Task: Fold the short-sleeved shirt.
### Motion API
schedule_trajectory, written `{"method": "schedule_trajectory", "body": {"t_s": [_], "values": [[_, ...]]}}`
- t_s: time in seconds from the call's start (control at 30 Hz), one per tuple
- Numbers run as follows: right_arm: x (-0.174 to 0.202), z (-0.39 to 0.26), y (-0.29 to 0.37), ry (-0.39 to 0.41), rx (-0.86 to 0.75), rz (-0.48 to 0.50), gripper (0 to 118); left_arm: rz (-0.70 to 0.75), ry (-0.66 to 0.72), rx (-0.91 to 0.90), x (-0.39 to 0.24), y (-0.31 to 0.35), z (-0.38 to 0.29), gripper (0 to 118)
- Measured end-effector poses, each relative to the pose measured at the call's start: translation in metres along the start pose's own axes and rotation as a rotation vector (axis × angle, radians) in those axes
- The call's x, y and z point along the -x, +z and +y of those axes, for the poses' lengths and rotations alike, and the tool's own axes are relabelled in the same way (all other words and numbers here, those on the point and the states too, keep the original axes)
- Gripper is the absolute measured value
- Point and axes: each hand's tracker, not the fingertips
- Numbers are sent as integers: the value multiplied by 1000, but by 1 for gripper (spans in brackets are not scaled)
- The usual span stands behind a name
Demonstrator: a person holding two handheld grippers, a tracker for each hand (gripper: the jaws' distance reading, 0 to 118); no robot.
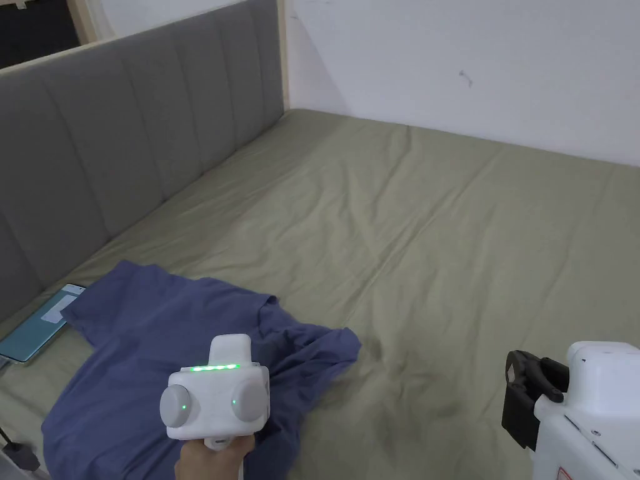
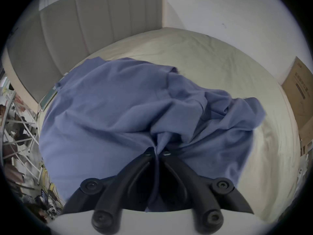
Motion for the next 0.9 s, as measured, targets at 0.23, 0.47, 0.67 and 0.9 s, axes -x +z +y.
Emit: {"method": "schedule_trajectory", "body": {"t_s": [0.23,0.47,0.67,0.9], "values": [[-10,0,7,-43,3,4,1,-174,170,68,23,9,14,2],[-38,5,24,-118,-40,-41,1,-301,256,-20,15,62,47,2],[-70,12,51,-162,-91,-110,1,-530,184,-67,-71,107,79,2],[-132,26,108,-238,-212,-264,1,-856,-15,-35,-235,178,70,2]]}}
